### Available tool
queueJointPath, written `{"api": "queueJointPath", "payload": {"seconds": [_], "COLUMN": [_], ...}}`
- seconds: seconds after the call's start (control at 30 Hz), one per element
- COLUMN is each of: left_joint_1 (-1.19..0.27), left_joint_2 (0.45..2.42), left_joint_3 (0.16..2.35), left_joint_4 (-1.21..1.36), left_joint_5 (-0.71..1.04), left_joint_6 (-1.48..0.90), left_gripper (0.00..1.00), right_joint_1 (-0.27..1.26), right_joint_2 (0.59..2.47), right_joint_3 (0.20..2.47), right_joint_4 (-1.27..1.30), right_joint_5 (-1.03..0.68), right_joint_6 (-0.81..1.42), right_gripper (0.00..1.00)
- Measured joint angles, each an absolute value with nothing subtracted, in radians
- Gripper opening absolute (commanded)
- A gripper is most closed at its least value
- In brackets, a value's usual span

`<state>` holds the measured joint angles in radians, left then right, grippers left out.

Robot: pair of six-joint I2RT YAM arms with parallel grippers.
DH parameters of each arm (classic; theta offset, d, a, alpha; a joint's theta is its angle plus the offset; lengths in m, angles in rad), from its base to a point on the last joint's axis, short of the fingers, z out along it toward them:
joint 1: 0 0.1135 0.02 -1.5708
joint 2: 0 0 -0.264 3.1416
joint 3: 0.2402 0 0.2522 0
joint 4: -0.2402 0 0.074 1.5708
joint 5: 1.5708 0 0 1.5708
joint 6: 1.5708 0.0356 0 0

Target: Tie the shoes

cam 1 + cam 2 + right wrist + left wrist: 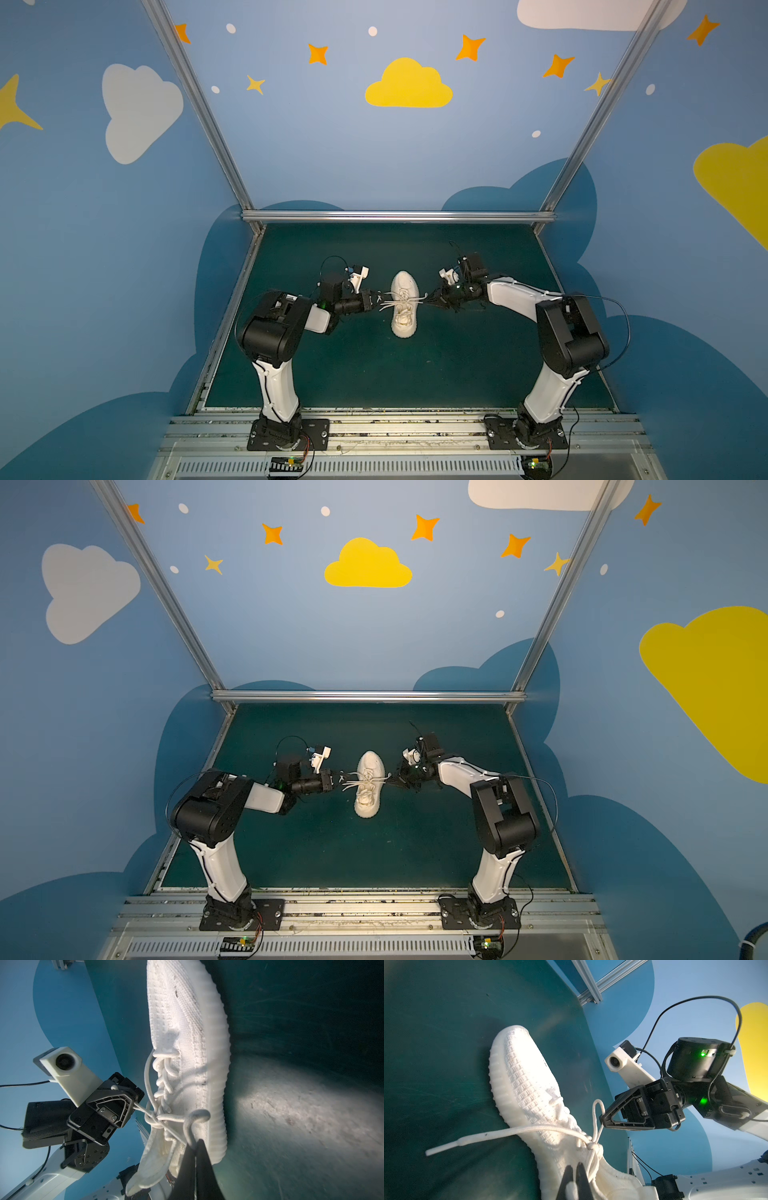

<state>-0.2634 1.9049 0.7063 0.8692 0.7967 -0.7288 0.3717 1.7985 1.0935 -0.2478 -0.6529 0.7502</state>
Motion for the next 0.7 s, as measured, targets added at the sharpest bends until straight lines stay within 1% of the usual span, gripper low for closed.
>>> {"api": "queueJointPath", "payload": {"seconds": [0.43, 0.57, 0.7], "left_joint_1": [-0.265, -0.292, -0.322], "left_joint_2": [1.900, 1.908, 1.958], "left_joint_3": [0.692, 0.692, 0.692], "left_joint_4": [0.873, 0.899, 0.945], "left_joint_5": [0.790, 0.762, 0.730], "left_joint_6": [-0.722, -0.740, -0.773], "left_gripper": [0.03, 0.03, 0.03], "right_joint_1": [0.371, 0.366, 0.356], "right_joint_2": [1.799, 1.809, 1.846], "right_joint_3": [1.107, 1.122, 1.158], "right_joint_4": [-0.282, -0.306, -0.328], "right_joint_5": [-0.656, -0.651, -0.651], "right_joint_6": [0.717, 0.714, 0.710], "right_gripper": [0.00, 0.00, 0.00]}}
